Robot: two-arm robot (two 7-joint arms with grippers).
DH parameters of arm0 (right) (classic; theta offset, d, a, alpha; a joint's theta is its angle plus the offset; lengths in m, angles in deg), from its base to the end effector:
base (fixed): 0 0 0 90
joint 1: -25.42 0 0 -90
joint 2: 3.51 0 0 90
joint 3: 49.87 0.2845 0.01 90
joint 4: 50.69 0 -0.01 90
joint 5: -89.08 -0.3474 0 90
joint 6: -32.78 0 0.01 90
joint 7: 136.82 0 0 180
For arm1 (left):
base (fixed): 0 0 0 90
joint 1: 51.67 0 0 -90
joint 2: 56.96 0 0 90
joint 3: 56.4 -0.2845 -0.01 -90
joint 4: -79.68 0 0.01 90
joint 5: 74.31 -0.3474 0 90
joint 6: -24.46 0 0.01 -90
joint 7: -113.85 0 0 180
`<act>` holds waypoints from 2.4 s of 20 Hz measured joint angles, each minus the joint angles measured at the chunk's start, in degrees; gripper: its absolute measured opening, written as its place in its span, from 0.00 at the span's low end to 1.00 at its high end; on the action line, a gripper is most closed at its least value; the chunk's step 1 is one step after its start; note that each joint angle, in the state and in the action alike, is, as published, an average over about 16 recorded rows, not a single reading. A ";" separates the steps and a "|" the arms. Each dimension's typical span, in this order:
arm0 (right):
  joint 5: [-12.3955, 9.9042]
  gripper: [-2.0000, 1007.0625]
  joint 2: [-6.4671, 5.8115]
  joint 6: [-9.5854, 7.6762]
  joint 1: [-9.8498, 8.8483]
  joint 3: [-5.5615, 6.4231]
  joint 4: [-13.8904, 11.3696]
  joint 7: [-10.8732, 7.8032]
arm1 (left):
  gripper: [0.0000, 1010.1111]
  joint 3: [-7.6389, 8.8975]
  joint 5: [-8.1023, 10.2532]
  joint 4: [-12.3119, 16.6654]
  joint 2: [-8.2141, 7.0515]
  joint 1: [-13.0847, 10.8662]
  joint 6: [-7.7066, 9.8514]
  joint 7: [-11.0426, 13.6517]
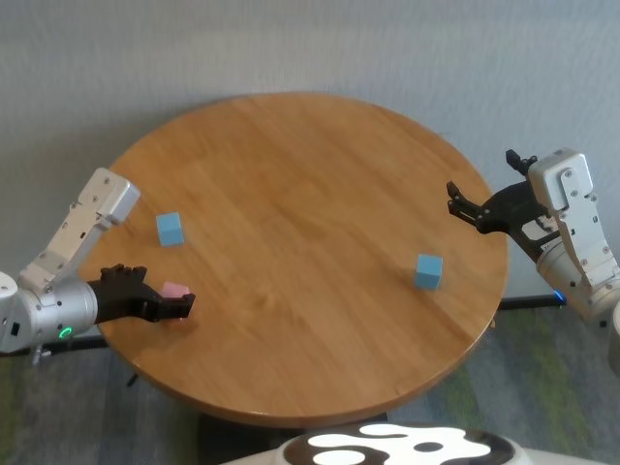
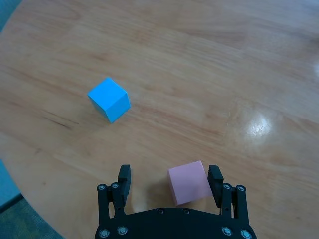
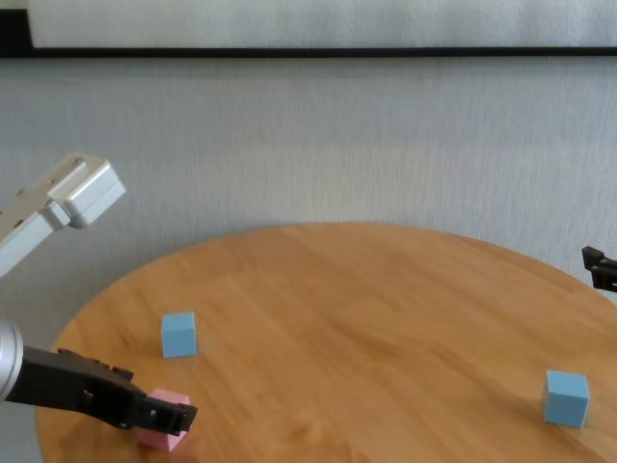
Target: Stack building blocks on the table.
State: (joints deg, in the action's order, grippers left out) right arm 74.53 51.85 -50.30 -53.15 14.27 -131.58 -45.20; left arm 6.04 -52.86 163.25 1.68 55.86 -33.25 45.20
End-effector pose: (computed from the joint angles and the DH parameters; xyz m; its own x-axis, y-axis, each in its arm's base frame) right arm 0.3937 -0.0694 -0.3053 0.2922 -0.8804 0.3736 0.9553 0.2873 -0.0702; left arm 0.4189 0.0321 -0.2638 0.6098 0.7923 0.0201 -0.6338 0.4722 0.6126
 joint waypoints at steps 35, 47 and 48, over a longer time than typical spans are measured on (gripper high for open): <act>0.00 1.00 0.00 0.00 0.00 0.00 0.00 0.00 | 0.99 0.88 -2.77 -1.30 0.80 0.63 1.47 2.58; 0.00 1.00 0.00 0.00 0.00 0.00 0.00 0.00 | 0.95 0.94 -2.54 -1.27 0.82 0.57 1.29 2.55; 0.00 1.00 0.00 0.00 0.00 0.00 0.00 0.00 | 0.93 0.95 -2.52 -1.26 0.82 0.57 1.28 2.54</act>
State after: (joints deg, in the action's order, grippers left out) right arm 74.53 51.85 -50.30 -53.15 14.27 -131.58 -45.20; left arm 6.98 -55.39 161.99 2.50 56.43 -31.97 47.74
